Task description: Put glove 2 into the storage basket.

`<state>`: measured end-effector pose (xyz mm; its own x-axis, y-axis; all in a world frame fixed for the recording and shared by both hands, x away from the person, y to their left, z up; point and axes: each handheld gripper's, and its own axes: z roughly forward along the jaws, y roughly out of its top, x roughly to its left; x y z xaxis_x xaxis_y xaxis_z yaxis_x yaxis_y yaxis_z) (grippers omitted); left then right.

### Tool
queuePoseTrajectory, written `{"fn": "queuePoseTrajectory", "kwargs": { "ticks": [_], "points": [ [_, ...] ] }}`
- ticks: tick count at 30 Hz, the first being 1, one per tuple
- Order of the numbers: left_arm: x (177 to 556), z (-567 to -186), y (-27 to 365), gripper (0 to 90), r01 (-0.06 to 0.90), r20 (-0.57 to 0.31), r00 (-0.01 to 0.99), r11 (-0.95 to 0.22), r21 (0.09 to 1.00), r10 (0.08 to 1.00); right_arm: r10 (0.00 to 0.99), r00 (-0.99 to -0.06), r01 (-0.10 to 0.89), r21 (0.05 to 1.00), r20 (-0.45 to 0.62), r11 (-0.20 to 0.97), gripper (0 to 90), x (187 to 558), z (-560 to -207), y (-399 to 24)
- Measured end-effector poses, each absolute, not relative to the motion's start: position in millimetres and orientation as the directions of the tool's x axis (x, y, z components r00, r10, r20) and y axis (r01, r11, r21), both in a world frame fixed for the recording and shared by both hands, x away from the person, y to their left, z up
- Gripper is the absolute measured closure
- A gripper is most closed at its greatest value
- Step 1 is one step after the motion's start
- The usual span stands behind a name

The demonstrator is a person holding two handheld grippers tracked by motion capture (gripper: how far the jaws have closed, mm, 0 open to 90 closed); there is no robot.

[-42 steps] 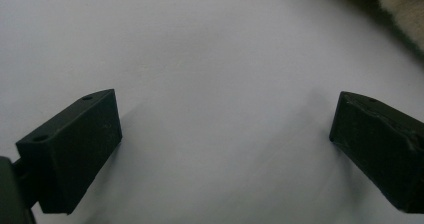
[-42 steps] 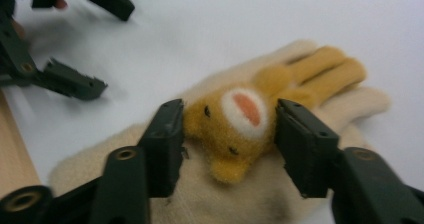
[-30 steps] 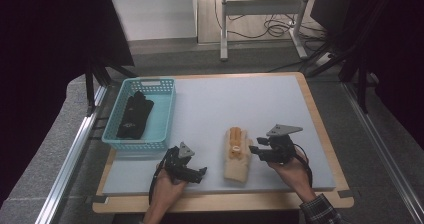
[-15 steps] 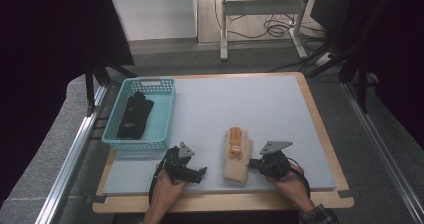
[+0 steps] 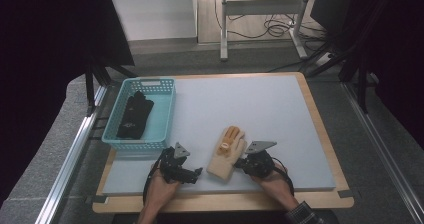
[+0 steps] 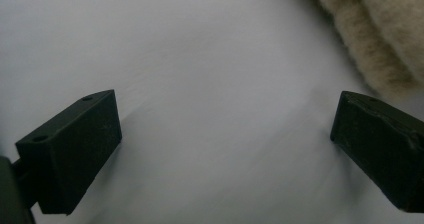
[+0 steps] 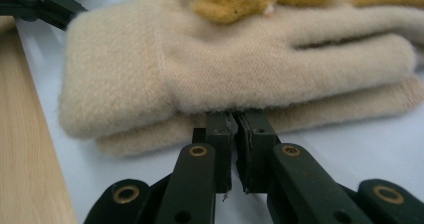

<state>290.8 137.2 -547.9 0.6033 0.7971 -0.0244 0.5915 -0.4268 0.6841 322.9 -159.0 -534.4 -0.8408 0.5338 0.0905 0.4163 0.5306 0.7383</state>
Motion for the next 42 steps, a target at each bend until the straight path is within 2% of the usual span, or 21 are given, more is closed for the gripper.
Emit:
{"fn": "queuePoseTrajectory", "kwargs": {
  "ticks": [17,27,37,42],
  "points": [
    [289,-552,150,0.3,0.600,-0.039,0.579,-0.392,0.698,0.815,0.527,-0.849,0.374,0.745,0.037,0.552,80.9,340,-537,-113],
    [287,-554,148,0.0,0.600,-0.044,0.559,-0.368,0.710,0.828,0.542,-0.840,0.353,0.750,-0.009,0.559,64.3,337,-522,-137],
    [287,-554,148,0.0,0.599,-0.043,0.558,-0.367,0.711,0.829,0.651,-0.759,0.414,0.767,-0.006,0.489,35.3,348,-511,-195],
    [287,-554,148,0.0,0.600,-0.048,0.556,-0.361,0.714,0.830,0.704,-0.710,0.443,0.769,-0.014,0.462,27.3,351,-513,-222]
  ]
}}
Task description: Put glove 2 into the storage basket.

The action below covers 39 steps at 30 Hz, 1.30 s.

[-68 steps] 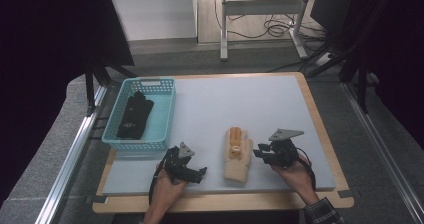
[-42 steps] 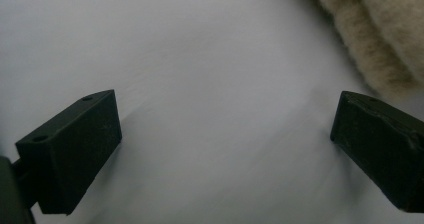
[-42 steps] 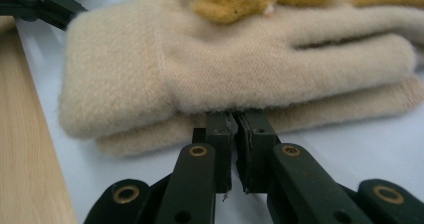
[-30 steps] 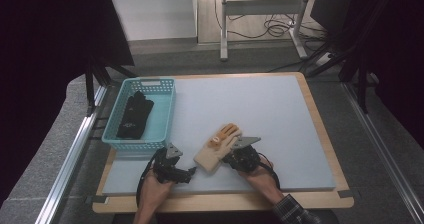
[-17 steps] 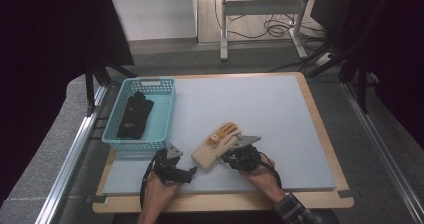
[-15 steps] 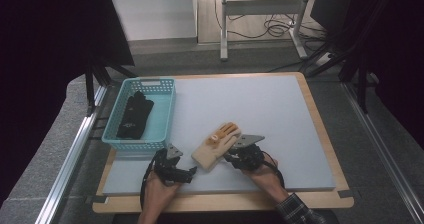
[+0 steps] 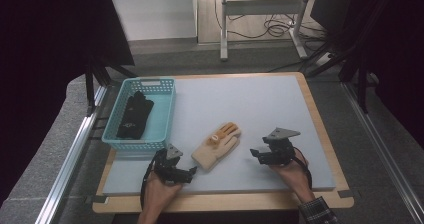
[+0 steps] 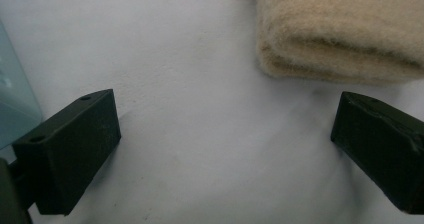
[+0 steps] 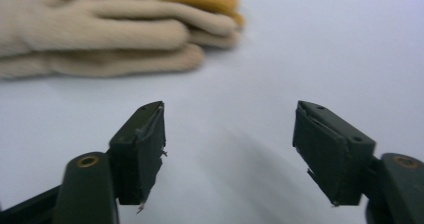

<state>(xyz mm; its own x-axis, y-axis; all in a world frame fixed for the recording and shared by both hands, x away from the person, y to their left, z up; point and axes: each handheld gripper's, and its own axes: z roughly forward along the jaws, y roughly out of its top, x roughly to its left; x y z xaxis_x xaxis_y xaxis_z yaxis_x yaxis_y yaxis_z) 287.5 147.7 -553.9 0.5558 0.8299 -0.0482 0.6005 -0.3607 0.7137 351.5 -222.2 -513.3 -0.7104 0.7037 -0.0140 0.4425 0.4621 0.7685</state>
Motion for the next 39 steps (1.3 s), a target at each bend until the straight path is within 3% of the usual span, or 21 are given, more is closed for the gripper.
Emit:
{"fn": "queuePoseTrajectory", "kwargs": {
  "ticks": [10,25,31,39],
  "points": [
    [288,-554,148,0.0,0.602,-0.051,0.556,-0.359,0.713,0.830,0.779,-0.626,0.501,0.748,-0.034,0.435,23.2,356,-529,-259],
    [286,-551,155,2.2,0.587,-0.050,0.597,-0.393,0.708,0.801,0.786,-0.616,0.511,0.734,-0.052,0.448,18.3,356,-532,-257],
    [282,-541,158,2.4,0.592,-0.100,0.614,-0.372,0.715,0.783,0.787,-0.614,0.511,0.733,-0.053,0.448,18.1,356,-532,-257],
    [291,-520,133,2.3,0.559,-0.100,0.666,-0.406,0.723,0.739,0.787,-0.615,0.510,0.734,-0.053,0.449,18.0,356,-532,-257]
  ]
}}
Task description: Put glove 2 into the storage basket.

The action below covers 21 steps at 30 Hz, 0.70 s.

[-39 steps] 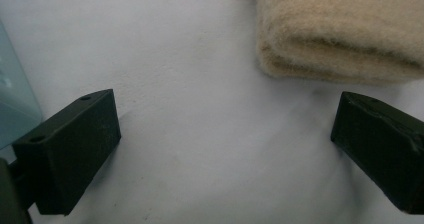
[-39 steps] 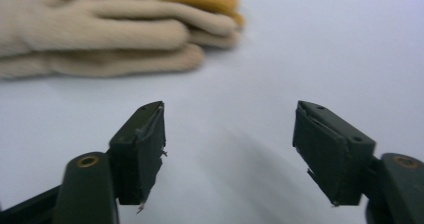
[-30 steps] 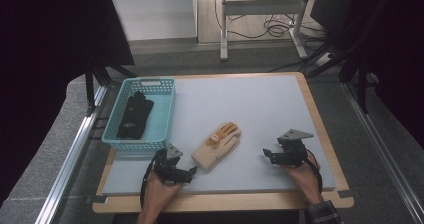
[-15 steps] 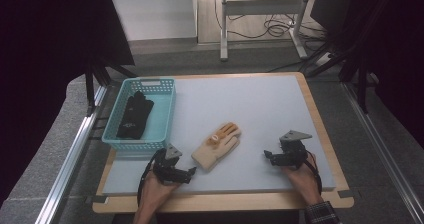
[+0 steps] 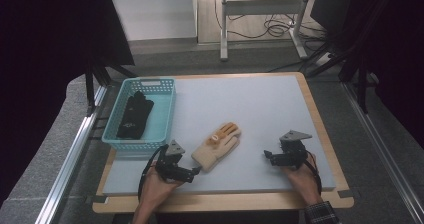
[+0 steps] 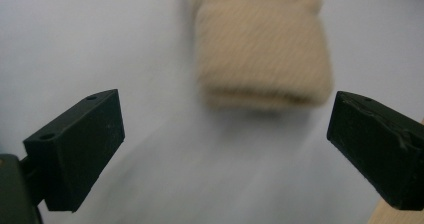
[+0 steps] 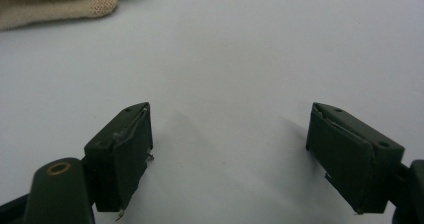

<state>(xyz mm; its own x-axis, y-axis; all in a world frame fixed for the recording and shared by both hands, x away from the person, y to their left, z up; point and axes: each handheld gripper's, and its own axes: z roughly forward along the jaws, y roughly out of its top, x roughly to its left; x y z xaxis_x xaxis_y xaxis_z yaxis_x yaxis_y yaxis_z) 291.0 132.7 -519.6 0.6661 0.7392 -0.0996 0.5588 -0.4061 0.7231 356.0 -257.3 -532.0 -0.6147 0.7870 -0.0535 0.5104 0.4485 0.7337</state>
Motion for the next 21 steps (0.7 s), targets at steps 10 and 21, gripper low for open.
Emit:
{"fn": "queuePoseTrajectory", "kwargs": {
  "ticks": [10,21],
  "points": [
    [332,-502,87,2.9,0.556,-0.072,0.694,-0.470,0.685,0.716,0.787,-0.614,0.511,0.734,-0.052,0.447,18.1,356,-532,-257],
    [367,-523,59,2.9,0.617,-0.139,0.703,-0.500,0.608,0.698,0.787,-0.615,0.511,0.734,-0.052,0.447,17.9,356,-532,-257]
  ]
}}
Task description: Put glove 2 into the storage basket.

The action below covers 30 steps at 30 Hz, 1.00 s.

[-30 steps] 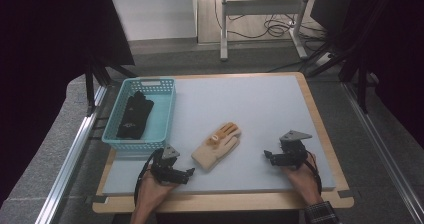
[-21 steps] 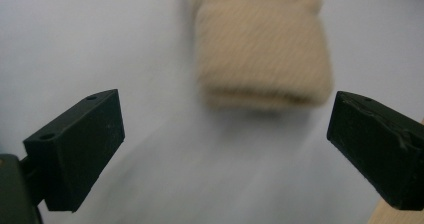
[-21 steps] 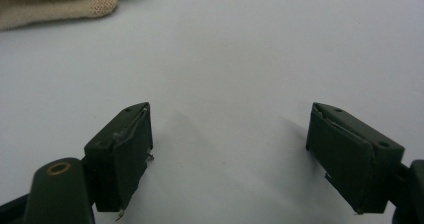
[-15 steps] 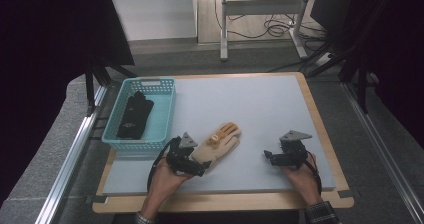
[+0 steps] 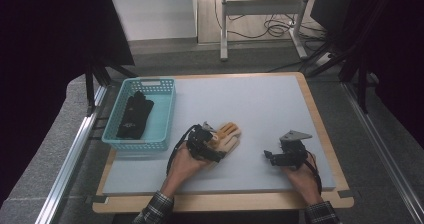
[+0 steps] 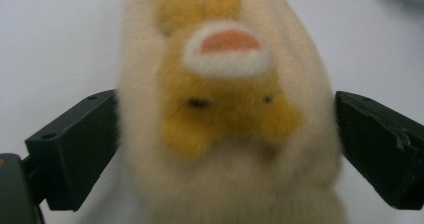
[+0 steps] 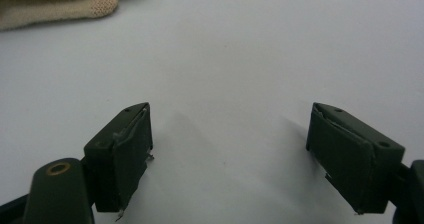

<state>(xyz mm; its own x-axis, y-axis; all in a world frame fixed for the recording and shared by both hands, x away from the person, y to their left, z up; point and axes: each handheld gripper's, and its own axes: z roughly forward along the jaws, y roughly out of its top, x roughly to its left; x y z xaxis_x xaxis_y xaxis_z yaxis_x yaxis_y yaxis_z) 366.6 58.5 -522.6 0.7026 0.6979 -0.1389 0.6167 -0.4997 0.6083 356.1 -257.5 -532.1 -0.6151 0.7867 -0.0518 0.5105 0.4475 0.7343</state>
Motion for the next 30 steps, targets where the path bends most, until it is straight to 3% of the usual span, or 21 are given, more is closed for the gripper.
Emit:
{"fn": "queuePoseTrajectory", "kwargs": {
  "ticks": [8,16,19,30],
  "points": [
    [358,-530,42,6.6,0.570,-0.033,0.728,-0.578,0.584,0.685,0.786,-0.616,0.510,0.734,-0.052,0.448,17.8,356,-532,-258],
    [360,-522,50,44.9,0.592,-0.034,0.703,-0.557,0.582,0.711,0.786,-0.617,0.509,0.734,-0.053,0.449,17.7,356,-532,-257],
    [358,-521,48,51.9,0.590,-0.034,0.707,-0.563,0.578,0.706,0.786,-0.617,0.509,0.734,-0.053,0.449,17.8,356,-532,-257],
    [365,-509,55,56.8,0.589,-0.047,0.696,-0.532,0.608,0.716,0.786,-0.617,0.510,0.734,-0.052,0.449,17.7,356,-532,-257]
  ]
}}
